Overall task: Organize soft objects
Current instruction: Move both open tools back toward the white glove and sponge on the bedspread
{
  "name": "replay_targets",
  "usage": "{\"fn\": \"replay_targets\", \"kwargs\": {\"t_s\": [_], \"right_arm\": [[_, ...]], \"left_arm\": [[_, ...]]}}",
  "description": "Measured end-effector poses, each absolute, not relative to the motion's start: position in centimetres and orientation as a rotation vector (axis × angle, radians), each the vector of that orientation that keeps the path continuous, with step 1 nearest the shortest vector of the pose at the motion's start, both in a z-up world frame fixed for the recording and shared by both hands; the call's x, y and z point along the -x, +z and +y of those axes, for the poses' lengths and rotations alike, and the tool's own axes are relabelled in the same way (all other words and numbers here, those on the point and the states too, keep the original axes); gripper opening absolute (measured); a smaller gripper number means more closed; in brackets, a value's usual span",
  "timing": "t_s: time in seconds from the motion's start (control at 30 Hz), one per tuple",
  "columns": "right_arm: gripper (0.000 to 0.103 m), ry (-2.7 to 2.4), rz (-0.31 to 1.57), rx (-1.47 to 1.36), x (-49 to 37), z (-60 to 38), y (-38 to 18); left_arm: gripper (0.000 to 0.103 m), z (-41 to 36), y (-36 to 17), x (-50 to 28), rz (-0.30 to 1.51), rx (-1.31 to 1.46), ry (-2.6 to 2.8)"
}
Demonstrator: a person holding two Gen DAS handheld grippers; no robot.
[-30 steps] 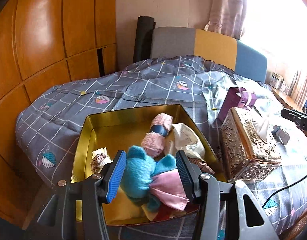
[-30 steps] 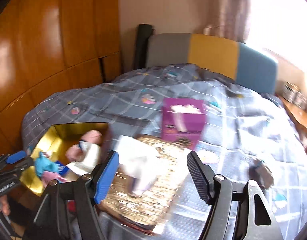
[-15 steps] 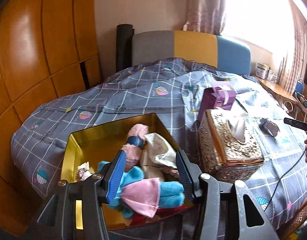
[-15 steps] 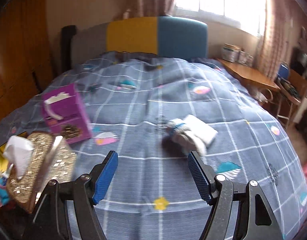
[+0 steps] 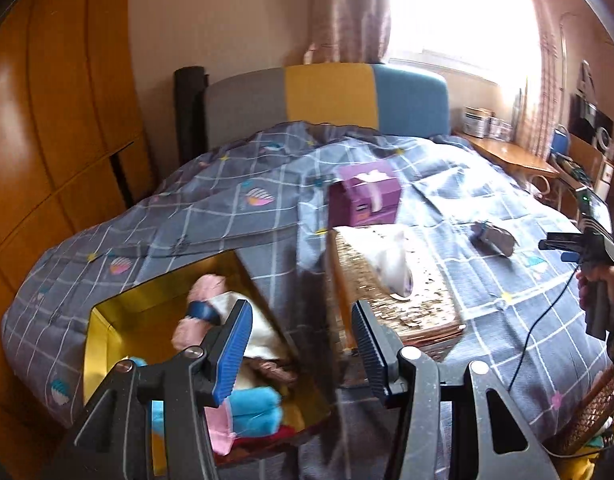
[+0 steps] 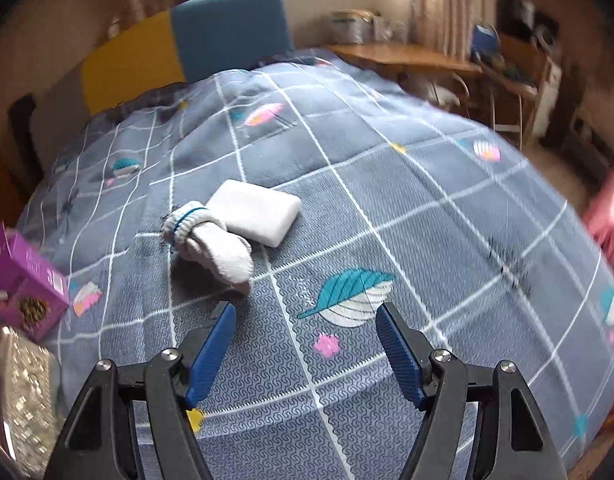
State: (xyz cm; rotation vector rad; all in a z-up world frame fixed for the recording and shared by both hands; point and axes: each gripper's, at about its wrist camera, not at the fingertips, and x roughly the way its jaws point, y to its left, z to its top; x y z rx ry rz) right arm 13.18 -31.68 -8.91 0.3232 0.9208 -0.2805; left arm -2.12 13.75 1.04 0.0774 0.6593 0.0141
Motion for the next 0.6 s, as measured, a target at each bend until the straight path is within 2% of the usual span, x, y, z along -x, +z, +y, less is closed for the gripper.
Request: {"fn": "replay_targets", "kwargs": {"t_s": [0.6], "right_arm": [[0.077, -0.364, 0.948, -0.549, -12.1, -35.1, -9.8]], "left_arm": [[0.052, 4.1, 1.9, -1.2, 0.645, -0.205, -0.197]]}}
